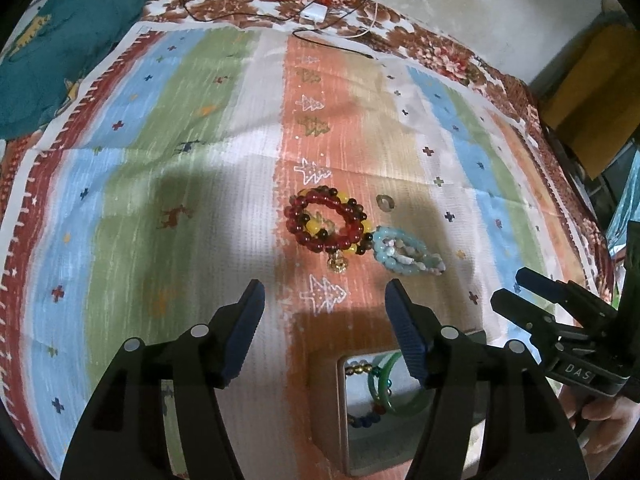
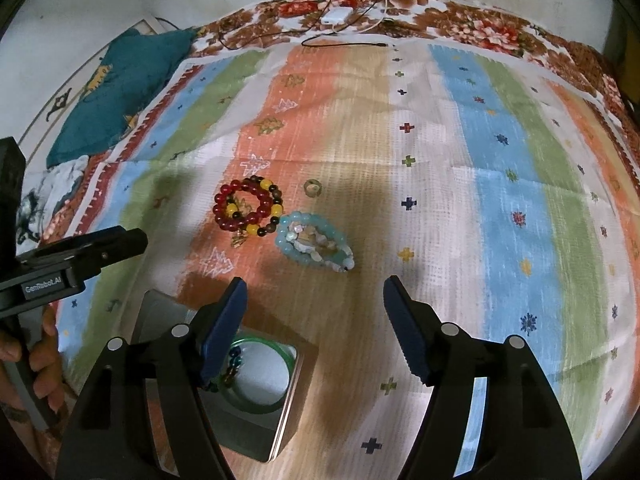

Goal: Organize jewelry
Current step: 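Withdraw both tools from the tin back toward the remaining bracelets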

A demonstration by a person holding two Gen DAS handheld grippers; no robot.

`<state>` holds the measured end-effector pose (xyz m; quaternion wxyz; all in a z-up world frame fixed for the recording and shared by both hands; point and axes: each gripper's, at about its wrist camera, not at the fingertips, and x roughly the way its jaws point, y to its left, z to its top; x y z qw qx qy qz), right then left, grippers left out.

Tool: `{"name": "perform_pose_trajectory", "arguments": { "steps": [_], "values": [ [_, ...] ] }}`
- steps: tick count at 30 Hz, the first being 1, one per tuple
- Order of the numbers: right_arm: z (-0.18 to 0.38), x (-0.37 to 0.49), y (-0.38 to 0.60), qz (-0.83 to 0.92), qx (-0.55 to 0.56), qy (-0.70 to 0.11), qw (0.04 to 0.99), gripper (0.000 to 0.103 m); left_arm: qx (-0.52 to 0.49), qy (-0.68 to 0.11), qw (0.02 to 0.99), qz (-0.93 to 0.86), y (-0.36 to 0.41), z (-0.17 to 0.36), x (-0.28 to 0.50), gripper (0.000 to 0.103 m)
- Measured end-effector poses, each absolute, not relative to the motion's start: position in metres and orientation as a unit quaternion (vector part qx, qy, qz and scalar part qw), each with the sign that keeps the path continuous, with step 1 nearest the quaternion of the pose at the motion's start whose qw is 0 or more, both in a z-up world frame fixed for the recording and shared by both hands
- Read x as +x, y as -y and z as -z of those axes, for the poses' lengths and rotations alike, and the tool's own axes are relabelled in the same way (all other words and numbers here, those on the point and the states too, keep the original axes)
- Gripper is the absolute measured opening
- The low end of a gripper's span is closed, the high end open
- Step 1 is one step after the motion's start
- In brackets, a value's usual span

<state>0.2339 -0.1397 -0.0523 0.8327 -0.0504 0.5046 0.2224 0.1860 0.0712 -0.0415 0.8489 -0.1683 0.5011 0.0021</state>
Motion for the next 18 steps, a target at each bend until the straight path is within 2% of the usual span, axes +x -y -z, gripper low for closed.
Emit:
{"name": "perform_pose_trajectory", "arguments": {
  "steps": [18],
  "values": [
    [0.074, 0.258, 0.132, -0.211, -0.062, -0.528, 0.821, 0.07, -0.163, -0.52, 0.838, -0.011, -0.079, 0.064, 0.222, 0.061]
  ]
}}
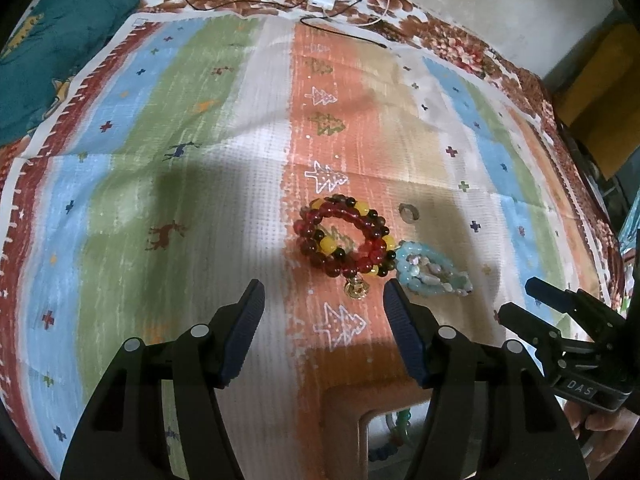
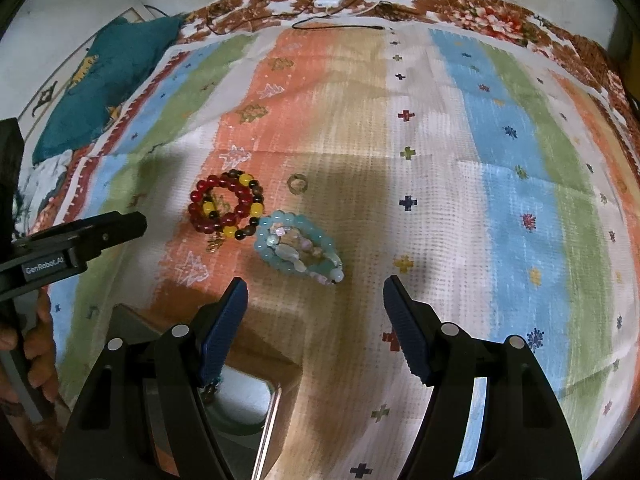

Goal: Organize jewelry
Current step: 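Withdraw both tools from the tin back toward the remaining bracelets, then grasp the white stone bracelet with the right tool while the left grasps the red bead bracelet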

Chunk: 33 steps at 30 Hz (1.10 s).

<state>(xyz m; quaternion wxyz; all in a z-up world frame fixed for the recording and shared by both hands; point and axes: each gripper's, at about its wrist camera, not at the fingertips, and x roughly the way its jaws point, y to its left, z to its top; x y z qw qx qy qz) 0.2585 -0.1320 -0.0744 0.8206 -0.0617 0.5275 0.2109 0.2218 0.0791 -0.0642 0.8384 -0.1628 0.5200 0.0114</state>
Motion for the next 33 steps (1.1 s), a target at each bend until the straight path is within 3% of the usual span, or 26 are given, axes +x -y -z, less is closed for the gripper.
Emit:
{"name": "perform_pose_trajectory", "arguments": {
  "steps": [9, 33],
  "values": [
    [0.086, 0.271, 0.128, -0.206, -0.062, -0.54, 0.814, 0.07, -0.158, -0.524, 0.837, -0.008, -0.081, 0.071, 0.235, 0.061],
    [0.119, 0.293, 0.11, -0.224, -0.069, -0.573, 0.785, 0.07, -0.152, -0.554, 0.819, 0.001, -0.081, 0.102, 0.268, 0.041]
  ]
}}
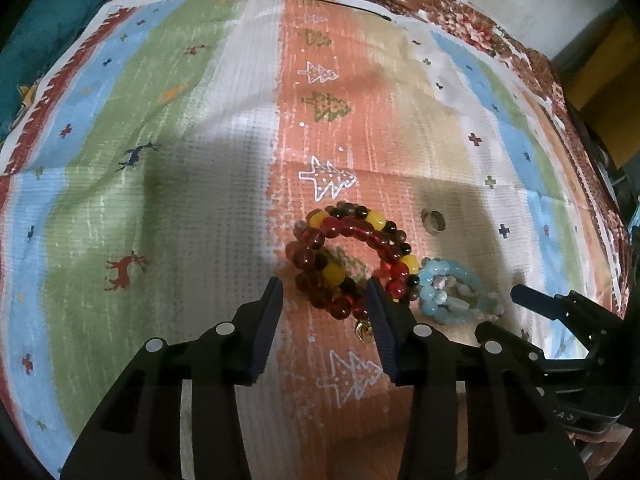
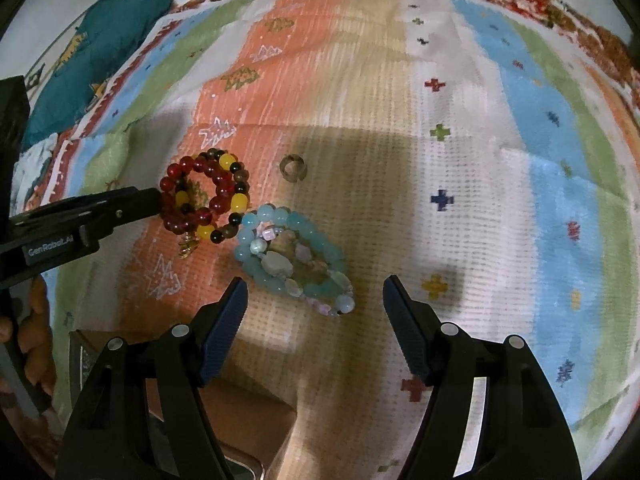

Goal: Organize jewelry
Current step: 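Grasp the white stone bracelet with the right tool while the left grasps the red bead bracelet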

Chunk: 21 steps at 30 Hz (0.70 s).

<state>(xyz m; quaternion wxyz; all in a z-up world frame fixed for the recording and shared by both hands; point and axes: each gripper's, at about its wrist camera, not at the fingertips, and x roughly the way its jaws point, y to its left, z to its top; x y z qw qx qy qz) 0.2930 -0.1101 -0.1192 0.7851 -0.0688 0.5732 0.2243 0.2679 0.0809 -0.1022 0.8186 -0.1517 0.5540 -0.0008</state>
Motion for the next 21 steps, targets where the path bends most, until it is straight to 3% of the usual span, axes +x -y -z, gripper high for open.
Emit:
{"name": "perform_pose_trajectory", "arguments": {
  "steps": [2, 10, 21],
  "values": [
    [0.123, 0.295, 0.11, -0.222, -0.07, -0.577, 0.783, 0.062, -0.153, -0.557, 0.816, 0.0, -0.083, 0.105, 0.27, 0.04],
    [0.131, 0.303, 0.109, -0.217, -0.069, -0.584, 0.779, 0.059, -0.153, -0.565, 0.811, 0.005, -0.083, 0.112, 0.272, 0.032],
    [0.133, 0.305, 0.11, -0.225, -0.055, -0.592, 0.772, 0.036, -0.152, -0.571, 0.807, 0.015, -0.083, 0.119, 0.272, 0.026]
  ]
}}
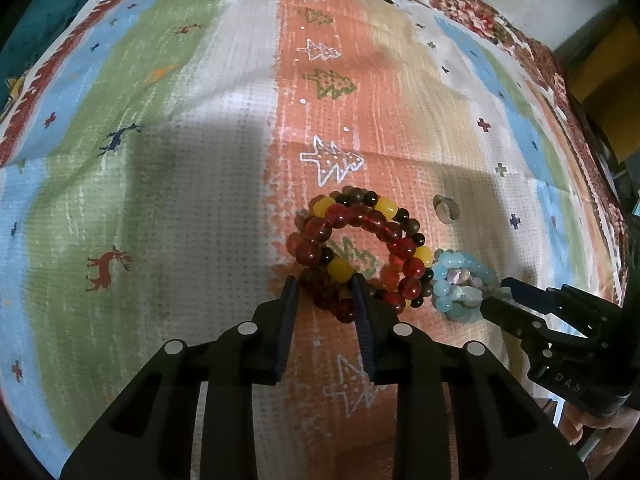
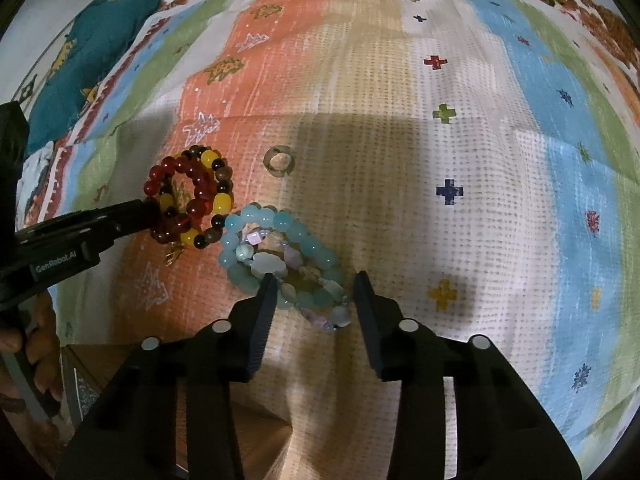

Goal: Organize jewelry
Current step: 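Grasp the white stone bracelet with the right tool while the left grasps the red bead bracelet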

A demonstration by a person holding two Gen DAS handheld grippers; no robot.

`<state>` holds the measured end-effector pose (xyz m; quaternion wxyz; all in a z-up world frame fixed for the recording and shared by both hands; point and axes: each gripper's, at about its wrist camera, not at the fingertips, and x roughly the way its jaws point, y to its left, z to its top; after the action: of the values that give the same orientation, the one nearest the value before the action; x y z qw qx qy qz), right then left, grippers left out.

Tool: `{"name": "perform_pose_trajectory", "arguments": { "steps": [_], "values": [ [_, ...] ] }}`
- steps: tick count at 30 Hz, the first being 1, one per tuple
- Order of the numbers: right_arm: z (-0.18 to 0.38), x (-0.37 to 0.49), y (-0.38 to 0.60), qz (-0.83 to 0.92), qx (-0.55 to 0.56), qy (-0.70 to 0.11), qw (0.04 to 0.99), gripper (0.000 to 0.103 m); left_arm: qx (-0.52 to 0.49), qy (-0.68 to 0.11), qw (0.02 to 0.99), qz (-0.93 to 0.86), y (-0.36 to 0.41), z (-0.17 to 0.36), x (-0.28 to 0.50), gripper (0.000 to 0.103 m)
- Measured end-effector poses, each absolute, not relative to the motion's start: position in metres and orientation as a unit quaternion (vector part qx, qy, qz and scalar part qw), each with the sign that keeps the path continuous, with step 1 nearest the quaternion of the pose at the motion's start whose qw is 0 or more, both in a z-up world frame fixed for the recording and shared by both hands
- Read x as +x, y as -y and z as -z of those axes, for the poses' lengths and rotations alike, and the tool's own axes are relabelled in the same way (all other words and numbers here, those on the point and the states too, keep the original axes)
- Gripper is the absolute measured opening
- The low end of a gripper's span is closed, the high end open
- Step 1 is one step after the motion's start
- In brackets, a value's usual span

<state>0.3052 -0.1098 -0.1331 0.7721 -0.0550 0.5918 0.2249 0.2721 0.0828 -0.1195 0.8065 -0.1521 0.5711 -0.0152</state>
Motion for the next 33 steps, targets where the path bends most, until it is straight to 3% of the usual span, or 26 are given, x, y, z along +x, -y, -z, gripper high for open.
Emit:
{"name": "perform_pose_trajectory", "arguments": {
  "steps": [4, 5, 12, 14, 15, 27, 33],
  "values": [
    [0.131, 0.303, 0.109, -0.23, -0.058, -0.589, 0.772, 0.027, -0.146, -0.571, 0.808, 0.014, -0.083, 0.121, 0.271, 0.018],
    [0.131, 0.303, 0.11, -0.226, -0.057, -0.588, 0.774, 0.019, -0.148, -0.572, 0.807, 0.014, -0.083, 0.121, 0.271, 0.018],
    [0.129, 0.302, 0.11, -0.227, -0.06, -0.587, 0.775, 0.018, -0.152, -0.571, 0.807, 0.013, -0.085, 0.12, 0.27, 0.015],
    [0.128, 0.301, 0.11, -0.229, -0.063, -0.585, 0.775, 0.018, -0.152, -0.568, 0.808, 0.011, -0.086, 0.116, 0.269, 0.001],
    [0.127, 0.301, 0.109, -0.23, -0.066, -0.583, 0.776, 0.018, -0.154, -0.568, 0.809, 0.011, -0.085, 0.114, 0.269, 0.0],
    [0.114, 0.29, 0.105, -0.24, -0.077, -0.57, 0.782, 0.018, -0.161, -0.561, 0.812, 0.011, -0.088, 0.103, 0.267, 0.0],
    [0.115, 0.29, 0.103, -0.242, -0.08, -0.572, 0.78, 0.018, -0.166, -0.56, 0.812, 0.005, -0.092, 0.107, 0.27, 0.009]
  ]
}}
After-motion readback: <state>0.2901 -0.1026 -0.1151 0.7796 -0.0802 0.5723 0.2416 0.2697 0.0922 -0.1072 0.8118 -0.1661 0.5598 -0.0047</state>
